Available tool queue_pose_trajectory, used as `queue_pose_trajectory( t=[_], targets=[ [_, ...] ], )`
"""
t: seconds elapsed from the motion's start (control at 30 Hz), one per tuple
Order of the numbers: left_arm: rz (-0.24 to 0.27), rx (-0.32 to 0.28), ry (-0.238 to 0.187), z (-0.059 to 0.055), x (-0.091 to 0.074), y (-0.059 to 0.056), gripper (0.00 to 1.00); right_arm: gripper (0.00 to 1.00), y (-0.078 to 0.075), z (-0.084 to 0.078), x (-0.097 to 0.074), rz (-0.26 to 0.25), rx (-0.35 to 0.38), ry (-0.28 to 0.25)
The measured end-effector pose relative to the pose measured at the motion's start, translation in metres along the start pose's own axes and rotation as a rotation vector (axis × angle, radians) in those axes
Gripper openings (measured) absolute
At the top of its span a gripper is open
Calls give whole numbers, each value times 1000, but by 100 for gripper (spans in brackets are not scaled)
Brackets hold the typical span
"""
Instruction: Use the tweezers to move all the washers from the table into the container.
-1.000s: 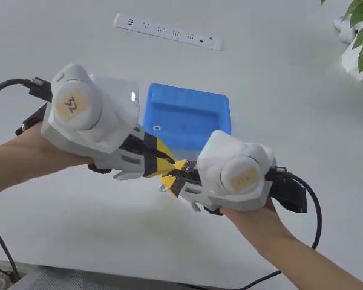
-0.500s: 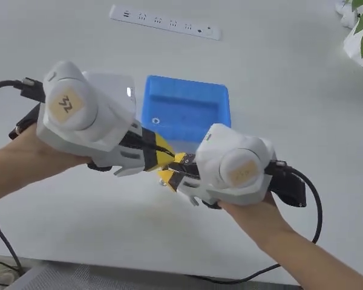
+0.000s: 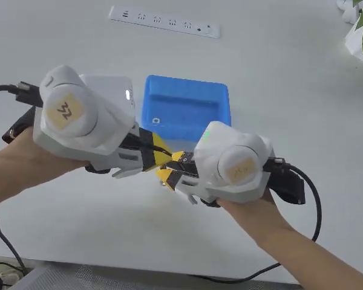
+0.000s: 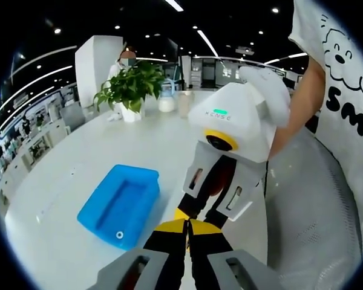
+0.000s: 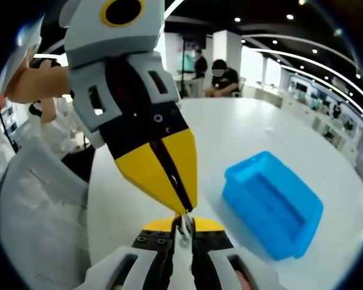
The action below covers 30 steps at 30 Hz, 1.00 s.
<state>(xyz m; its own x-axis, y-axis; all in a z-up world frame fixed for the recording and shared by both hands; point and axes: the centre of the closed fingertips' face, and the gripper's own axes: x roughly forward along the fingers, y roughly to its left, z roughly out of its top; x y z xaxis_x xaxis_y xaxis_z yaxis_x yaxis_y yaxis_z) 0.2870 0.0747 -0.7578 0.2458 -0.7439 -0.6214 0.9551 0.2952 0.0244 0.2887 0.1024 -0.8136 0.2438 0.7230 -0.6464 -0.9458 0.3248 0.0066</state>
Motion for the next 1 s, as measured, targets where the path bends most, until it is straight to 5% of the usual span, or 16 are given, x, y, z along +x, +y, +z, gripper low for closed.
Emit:
queue_pose_trajectory(
  t=[0.47,0.83,1.0],
  targets=[
    [29,15,16,1,7,-2,0,5,-1,-5,0,15,-9,10],
    [99,-150,-87,5,4,6,0,3,-1,-4,-5,9,-32,26],
    [166,-225,-122,10,-12,13,12,3,2,4,-9,11,-58,29]
  ],
)
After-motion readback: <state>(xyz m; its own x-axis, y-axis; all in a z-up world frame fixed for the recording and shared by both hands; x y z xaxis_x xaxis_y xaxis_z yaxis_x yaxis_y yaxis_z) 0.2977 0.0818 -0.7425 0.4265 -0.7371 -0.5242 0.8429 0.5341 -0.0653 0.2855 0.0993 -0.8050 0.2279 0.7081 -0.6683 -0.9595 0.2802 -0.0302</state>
